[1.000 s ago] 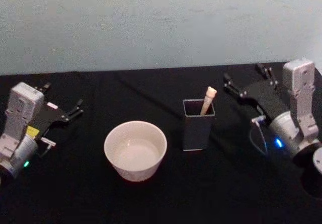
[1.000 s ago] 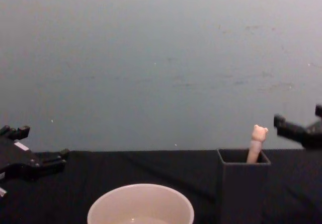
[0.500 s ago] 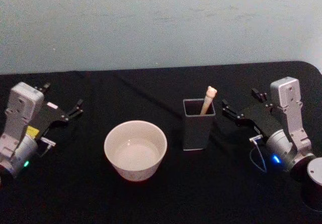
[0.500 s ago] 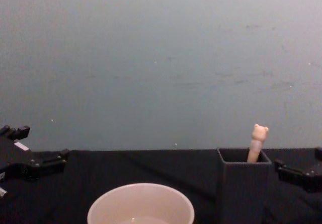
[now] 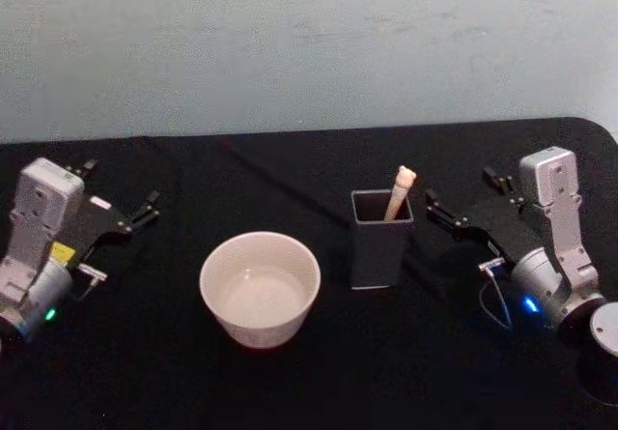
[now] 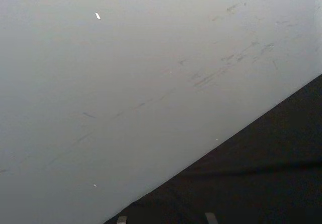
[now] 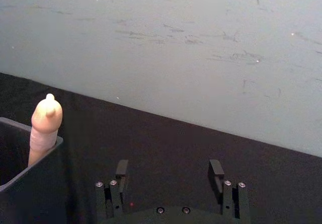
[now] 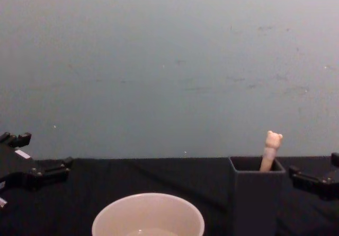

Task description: Pick up the stirring spoon with one hand, stir inside the cup, then place it back in its original position.

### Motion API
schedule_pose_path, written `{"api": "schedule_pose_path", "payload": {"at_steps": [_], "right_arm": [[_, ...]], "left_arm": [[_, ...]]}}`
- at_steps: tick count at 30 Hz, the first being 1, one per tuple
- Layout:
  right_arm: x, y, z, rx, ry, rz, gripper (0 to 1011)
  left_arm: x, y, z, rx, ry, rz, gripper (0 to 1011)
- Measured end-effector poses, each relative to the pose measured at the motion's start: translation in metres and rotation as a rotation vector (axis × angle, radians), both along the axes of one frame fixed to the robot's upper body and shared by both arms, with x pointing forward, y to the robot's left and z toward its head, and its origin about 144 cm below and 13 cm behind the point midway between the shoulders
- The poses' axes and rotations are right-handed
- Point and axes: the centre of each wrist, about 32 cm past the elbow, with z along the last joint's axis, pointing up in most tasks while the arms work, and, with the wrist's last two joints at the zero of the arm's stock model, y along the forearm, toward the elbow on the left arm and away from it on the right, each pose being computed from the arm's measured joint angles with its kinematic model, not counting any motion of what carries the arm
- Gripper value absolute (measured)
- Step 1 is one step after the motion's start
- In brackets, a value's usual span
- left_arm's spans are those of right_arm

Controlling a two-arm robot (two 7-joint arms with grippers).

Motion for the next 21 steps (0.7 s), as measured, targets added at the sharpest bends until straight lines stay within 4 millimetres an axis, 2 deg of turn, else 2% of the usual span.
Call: {"api": "schedule_pose_path", "payload": {"at_steps": [21], "right_arm": [[-0.0001,0.0001,0.0007,0.000,-0.005,0.001,1004]], "left_arm": [[0.0000,0.0000,0.0000,0.000,0.000,0.000,1001]]}}
